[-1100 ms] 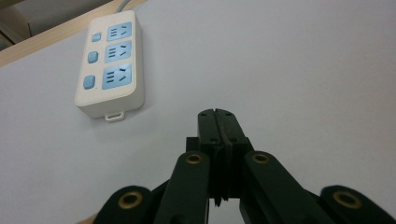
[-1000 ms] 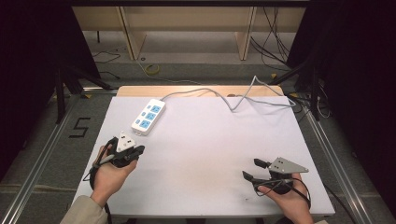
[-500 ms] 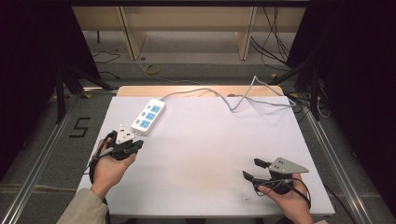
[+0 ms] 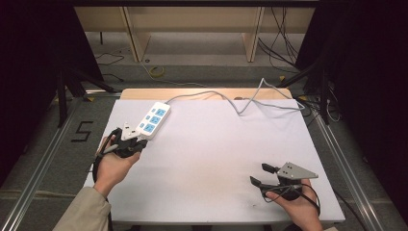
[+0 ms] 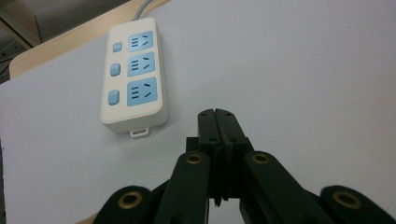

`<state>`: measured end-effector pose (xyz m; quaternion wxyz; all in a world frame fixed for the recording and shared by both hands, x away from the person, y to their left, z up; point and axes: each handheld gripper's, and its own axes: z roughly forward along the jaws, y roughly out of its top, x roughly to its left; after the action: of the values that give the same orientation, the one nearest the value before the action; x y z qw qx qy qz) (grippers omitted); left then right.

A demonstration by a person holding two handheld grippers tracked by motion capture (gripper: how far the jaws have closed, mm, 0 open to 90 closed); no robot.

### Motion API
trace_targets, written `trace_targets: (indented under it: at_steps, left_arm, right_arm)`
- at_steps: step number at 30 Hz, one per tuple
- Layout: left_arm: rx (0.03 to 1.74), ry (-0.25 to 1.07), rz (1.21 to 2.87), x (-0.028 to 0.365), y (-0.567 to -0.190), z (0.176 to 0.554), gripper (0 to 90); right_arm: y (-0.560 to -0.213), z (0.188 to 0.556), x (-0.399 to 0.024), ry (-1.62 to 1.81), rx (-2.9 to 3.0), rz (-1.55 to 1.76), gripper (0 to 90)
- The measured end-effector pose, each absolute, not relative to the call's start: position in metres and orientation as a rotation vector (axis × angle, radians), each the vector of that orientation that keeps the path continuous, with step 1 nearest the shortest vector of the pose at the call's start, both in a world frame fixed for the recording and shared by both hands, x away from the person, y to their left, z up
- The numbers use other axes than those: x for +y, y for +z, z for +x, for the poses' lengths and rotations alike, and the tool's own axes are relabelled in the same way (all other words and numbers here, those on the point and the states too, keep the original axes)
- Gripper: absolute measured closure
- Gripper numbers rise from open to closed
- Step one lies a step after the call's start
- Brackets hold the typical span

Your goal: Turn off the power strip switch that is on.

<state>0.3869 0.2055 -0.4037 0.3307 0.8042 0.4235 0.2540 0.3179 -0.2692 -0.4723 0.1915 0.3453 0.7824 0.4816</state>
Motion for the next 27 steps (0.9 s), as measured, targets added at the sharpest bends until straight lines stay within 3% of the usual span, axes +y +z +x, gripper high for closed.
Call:
trace_targets:
  at_steps: [27]
  left_arm:
    - [1.142, 0.655, 2.101, 0.209, -0.398, 0.403, 89.8]
  right_arm:
    - [-0.472, 0.318, -0.269, 1.351, 2.193, 0.973, 33.7]
